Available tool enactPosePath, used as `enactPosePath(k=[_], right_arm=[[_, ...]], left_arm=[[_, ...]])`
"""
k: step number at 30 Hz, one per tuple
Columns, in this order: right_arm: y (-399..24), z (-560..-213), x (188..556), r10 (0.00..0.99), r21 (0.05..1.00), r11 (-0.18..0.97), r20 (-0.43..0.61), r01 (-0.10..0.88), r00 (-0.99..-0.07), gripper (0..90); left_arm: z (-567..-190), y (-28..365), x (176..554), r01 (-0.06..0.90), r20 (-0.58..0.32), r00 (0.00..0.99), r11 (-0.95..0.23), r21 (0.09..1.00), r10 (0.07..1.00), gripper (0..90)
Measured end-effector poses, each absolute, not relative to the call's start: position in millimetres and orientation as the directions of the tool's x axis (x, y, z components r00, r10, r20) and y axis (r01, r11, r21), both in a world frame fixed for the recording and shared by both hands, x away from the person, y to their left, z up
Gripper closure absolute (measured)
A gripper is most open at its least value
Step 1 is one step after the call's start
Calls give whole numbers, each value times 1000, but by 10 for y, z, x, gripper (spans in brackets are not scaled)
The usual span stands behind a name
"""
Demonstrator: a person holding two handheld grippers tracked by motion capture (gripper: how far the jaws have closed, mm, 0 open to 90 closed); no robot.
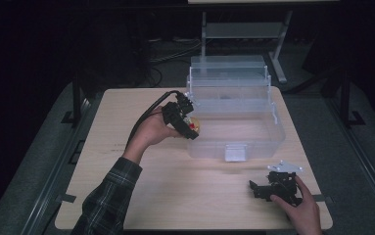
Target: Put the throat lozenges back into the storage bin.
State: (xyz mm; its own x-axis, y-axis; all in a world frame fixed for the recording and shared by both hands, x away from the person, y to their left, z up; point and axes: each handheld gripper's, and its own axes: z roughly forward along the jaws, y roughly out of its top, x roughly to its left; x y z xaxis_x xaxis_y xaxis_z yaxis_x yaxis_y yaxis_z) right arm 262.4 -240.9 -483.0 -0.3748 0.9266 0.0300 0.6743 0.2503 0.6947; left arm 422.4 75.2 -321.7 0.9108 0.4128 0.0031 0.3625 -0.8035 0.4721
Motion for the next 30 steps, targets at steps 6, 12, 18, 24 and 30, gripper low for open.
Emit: enactPosePath(k=[6,12,18,24,30], right_arm=[[-2411,-4831,2625,926,695,252,28,673,-376,0],[-2410,-4831,2625,926,695,252,28,673,-376,0],[-2411,-4831,2625,926,695,252,28,673,-376,0],[-2411,-4831,2625,926,695,252,28,673,-376,0],[-2411,-4831,2625,926,695,252,28,673,-376,0]], left_arm=[[-3276,664,4272,362,-5,913,-803,474,408,197],[-3341,589,4322,360,-7,915,-809,464,403,197],[-3377,523,4371,357,-6,916,-808,469,402,197],[-3437,461,4402,360,-13,916,-809,465,401,197],[-3445,444,4402,356,-11,918,-810,467,397,196]])
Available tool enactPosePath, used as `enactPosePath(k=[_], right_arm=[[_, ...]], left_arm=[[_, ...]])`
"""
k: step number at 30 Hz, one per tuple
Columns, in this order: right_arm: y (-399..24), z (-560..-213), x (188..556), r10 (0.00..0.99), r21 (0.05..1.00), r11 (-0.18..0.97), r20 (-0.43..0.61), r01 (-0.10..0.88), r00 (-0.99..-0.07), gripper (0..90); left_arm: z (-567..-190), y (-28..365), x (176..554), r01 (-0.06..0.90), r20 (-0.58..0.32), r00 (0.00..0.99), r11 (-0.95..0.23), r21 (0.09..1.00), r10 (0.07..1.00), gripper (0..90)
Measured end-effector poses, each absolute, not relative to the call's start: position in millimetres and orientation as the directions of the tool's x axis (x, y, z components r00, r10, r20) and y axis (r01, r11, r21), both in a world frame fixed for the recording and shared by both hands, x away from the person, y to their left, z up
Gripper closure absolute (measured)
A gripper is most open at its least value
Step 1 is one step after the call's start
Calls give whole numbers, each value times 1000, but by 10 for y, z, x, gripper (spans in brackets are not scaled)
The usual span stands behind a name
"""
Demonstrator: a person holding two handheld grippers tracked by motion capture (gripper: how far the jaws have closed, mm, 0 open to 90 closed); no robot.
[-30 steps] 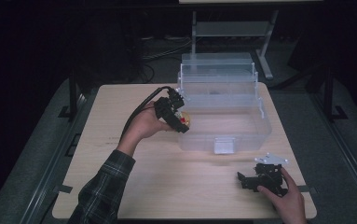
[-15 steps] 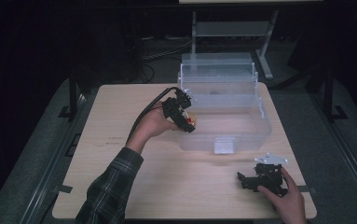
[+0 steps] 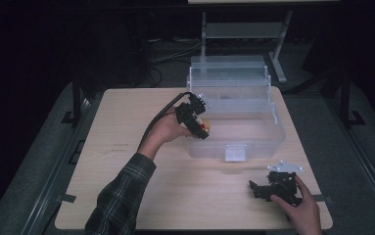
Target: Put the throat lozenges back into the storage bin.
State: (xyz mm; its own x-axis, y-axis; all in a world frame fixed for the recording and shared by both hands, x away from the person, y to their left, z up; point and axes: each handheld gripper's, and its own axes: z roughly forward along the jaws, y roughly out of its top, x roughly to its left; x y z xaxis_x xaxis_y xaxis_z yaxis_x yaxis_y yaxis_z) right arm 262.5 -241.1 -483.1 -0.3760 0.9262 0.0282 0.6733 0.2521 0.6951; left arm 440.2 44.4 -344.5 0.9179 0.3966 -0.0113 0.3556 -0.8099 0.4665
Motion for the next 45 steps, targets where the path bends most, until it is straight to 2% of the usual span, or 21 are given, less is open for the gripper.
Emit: enactPosePath(k=[22,45], right_arm=[[-2411,-4831,2624,926,695,253,26,673,-376,0],[-2412,-4832,2625,926,697,254,25,671,-377,0]], left_arm=[[-3363,487,4314,341,14,916,-796,500,402,177],[-3202,1099,4013,355,27,892,-735,577,452,174]])
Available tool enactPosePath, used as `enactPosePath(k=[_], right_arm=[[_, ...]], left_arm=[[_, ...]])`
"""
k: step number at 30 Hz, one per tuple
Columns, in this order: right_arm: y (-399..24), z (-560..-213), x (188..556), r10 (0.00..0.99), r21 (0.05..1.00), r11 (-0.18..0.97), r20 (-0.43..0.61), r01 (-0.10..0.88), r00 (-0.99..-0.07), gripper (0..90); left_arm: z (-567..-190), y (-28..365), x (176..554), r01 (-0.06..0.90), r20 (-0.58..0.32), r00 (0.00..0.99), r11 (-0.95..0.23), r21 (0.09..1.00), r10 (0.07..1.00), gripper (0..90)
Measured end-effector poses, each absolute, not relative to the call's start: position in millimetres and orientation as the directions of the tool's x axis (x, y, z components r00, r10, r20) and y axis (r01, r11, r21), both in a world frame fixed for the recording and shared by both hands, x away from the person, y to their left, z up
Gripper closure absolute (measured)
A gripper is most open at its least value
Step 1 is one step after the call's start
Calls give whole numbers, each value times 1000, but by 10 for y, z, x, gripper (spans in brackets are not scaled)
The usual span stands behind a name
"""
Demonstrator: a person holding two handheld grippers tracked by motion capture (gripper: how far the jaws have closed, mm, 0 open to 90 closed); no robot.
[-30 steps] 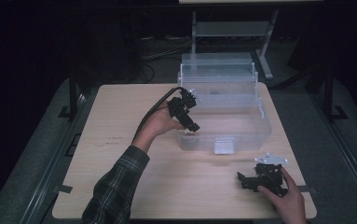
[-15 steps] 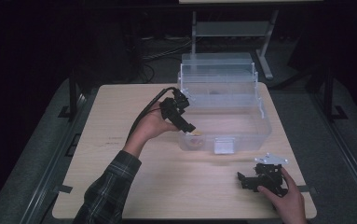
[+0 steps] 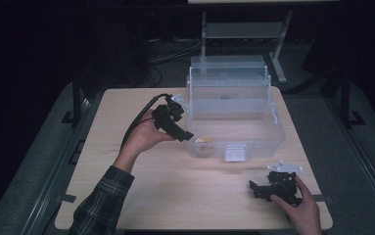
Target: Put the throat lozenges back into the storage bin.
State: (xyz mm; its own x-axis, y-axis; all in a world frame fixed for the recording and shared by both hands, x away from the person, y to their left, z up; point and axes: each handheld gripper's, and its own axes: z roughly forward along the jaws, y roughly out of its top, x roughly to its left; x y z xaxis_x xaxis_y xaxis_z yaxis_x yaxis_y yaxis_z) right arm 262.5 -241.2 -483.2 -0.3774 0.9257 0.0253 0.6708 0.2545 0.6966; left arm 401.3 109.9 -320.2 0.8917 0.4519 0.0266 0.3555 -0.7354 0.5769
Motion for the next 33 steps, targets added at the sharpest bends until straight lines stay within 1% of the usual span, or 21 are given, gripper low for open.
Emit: enactPosePath(k=[18,33], right_arm=[[-2412,-4832,2625,926,696,254,25,671,-377,0],[-2410,-4831,2624,927,695,252,27,673,-375,0]], left_arm=[[-3376,1508,3732,403,2,858,-677,616,513,154],[-3595,1790,3522,394,25,836,-632,668,548,143]])
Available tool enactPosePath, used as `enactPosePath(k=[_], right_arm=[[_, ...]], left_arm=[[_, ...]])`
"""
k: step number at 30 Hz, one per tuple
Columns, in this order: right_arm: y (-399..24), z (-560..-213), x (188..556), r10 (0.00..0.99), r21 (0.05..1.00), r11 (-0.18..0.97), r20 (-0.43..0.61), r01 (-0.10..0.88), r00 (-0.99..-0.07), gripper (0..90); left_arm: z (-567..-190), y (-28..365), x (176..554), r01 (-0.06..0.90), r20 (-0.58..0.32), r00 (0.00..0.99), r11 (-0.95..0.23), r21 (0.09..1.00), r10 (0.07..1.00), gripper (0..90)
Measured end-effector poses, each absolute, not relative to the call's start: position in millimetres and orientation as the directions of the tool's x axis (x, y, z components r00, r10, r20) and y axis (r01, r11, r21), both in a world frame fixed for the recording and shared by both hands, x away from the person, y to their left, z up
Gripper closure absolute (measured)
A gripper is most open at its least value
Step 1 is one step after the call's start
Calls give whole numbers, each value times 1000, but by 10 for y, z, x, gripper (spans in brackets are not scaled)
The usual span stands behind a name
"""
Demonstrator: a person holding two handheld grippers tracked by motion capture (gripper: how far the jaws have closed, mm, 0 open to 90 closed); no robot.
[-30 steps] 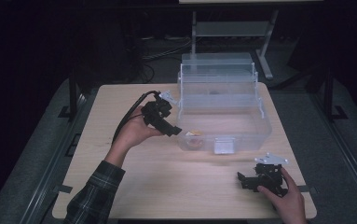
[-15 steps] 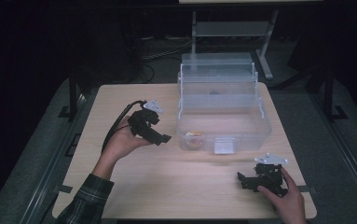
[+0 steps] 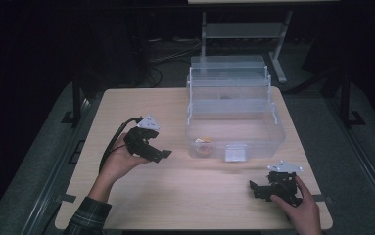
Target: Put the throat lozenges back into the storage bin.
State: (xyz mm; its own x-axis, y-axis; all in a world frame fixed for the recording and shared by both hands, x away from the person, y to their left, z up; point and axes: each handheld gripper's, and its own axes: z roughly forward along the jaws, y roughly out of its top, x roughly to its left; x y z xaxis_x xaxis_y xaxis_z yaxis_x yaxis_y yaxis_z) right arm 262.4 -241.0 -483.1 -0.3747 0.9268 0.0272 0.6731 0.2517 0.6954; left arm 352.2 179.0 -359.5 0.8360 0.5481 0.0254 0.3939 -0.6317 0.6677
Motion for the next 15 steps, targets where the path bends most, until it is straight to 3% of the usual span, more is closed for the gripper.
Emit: enactPosePath(k=[15], right_arm=[[-2410,-4832,2625,927,695,252,27,673,-375,0]], left_arm=[[-3891,2086,3302,413,30,802,-590,694,596,136]])
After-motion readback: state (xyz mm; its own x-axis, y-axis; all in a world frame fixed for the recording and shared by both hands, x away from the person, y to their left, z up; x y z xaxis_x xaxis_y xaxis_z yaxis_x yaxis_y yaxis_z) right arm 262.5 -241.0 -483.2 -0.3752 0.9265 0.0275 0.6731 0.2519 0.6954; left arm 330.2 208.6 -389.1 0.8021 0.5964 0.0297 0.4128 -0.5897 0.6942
